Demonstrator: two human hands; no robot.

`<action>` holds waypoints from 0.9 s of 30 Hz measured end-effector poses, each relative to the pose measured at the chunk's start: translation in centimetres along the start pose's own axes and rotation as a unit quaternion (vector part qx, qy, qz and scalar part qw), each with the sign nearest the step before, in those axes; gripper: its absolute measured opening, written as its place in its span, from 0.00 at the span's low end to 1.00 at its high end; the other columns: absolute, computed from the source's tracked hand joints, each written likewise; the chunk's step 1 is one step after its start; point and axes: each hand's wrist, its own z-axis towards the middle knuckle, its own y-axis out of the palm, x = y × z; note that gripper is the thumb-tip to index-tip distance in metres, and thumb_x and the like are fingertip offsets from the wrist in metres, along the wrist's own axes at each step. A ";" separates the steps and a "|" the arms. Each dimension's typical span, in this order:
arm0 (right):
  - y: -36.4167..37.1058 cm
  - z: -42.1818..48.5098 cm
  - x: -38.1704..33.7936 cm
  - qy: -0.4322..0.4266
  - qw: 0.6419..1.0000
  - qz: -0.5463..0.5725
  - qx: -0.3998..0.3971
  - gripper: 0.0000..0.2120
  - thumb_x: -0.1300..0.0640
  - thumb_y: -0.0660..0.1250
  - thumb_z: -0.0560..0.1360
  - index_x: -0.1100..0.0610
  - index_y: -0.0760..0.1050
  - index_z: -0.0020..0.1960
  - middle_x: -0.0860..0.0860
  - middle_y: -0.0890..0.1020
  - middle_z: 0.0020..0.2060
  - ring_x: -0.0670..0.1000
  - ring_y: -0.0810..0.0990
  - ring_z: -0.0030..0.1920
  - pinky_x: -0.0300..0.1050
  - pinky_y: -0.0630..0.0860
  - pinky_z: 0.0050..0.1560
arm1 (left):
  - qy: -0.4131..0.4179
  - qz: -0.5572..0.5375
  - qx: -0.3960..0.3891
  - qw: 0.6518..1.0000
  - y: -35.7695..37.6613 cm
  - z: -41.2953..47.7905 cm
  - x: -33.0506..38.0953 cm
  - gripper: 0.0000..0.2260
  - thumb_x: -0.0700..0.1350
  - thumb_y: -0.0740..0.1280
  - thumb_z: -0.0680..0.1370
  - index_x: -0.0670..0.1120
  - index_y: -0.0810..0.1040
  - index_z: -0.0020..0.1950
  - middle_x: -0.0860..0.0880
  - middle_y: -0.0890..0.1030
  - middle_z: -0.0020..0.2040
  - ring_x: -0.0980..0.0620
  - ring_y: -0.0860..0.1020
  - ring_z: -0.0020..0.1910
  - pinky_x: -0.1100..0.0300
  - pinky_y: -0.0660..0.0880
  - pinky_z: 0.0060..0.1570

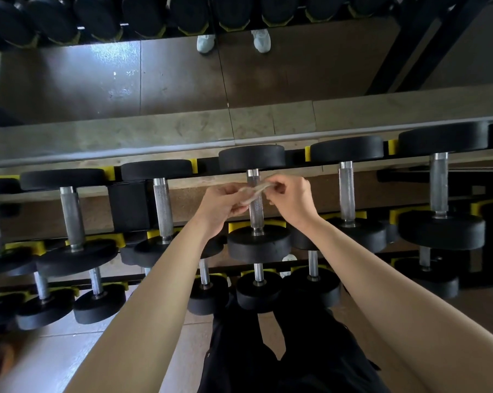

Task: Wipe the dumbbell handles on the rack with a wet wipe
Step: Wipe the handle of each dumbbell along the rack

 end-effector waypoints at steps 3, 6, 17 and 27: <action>-0.6 0.8 0.5 0.075 0.995 0.041 0.042 0.07 0.59 0.73 0.77 0.60 0.83 0.54 0.51 0.85 0.39 0.48 0.85 0.36 0.46 0.85 0.40 | 0.018 -0.001 0.050 0.999 -0.5 0.4 0.2 0.10 0.38 0.75 0.76 0.38 0.83 0.56 0.39 0.85 0.53 0.44 0.84 0.51 0.49 0.82 0.58; -0.3 2.0 0.3 0.129 0.987 0.076 0.056 0.03 0.58 0.73 0.77 0.58 0.84 0.49 0.52 0.85 0.36 0.51 0.85 0.36 0.46 0.85 0.39 | 0.046 0.100 0.166 0.980 -0.5 1.6 -0.2 0.05 0.43 0.73 0.79 0.44 0.85 0.52 0.45 0.86 0.47 0.47 0.86 0.46 0.52 0.84 0.52; 2.6 4.1 2.0 0.301 0.927 0.179 0.138 0.05 0.56 0.73 0.77 0.56 0.84 0.45 0.54 0.86 0.38 0.53 0.84 0.35 0.51 0.85 0.42 | 0.064 0.136 0.279 0.949 2.8 4.7 -1.8 0.05 0.46 0.68 0.82 0.54 0.81 0.47 0.54 0.85 0.46 0.55 0.83 0.48 0.52 0.80 0.55; 3.6 2.9 0.9 0.091 0.993 -0.018 0.066 0.09 0.58 0.66 0.82 0.59 0.83 0.53 0.52 0.85 0.44 0.50 0.82 0.44 0.45 0.78 0.51 | -0.058 -0.055 0.331 0.940 2.8 7.0 -1.5 0.06 0.43 0.70 0.81 0.43 0.85 0.53 0.48 0.86 0.46 0.50 0.84 0.44 0.57 0.82 0.47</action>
